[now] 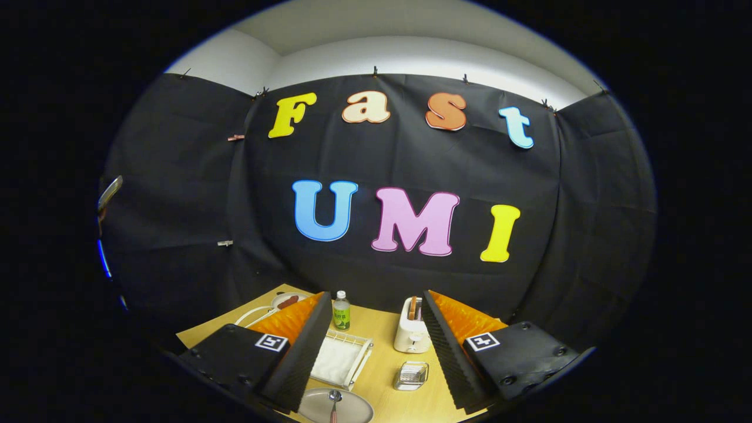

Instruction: Take the plate from the dish rack, then take the spoon from the basket and place it into the plate.

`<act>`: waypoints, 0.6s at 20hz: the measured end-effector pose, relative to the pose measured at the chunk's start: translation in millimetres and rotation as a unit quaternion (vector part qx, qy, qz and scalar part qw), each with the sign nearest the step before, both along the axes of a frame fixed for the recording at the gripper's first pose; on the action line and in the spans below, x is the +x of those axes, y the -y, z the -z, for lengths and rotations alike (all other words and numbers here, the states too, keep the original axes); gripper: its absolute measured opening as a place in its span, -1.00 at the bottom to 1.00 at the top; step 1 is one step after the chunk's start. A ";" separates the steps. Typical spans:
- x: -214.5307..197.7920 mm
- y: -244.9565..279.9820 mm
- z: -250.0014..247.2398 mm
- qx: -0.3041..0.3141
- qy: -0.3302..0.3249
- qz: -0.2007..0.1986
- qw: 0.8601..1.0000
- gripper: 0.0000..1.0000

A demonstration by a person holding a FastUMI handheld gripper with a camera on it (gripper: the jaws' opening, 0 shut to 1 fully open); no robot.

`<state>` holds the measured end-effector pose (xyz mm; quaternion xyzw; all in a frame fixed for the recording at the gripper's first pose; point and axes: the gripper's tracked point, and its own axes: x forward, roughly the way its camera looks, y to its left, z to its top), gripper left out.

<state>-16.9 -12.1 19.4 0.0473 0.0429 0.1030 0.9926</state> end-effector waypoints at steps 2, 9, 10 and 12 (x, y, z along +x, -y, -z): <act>-2.3 7.4 1.4 0.002 0.004 0.009 1.000 0.91; -10.3 15.5 9.0 0.006 -0.007 0.017 1.000 0.92; -11.2 14.8 8.6 0.011 -0.007 0.017 1.000 0.93; -11.1 14.6 7.1 0.018 -0.008 0.016 1.000 0.93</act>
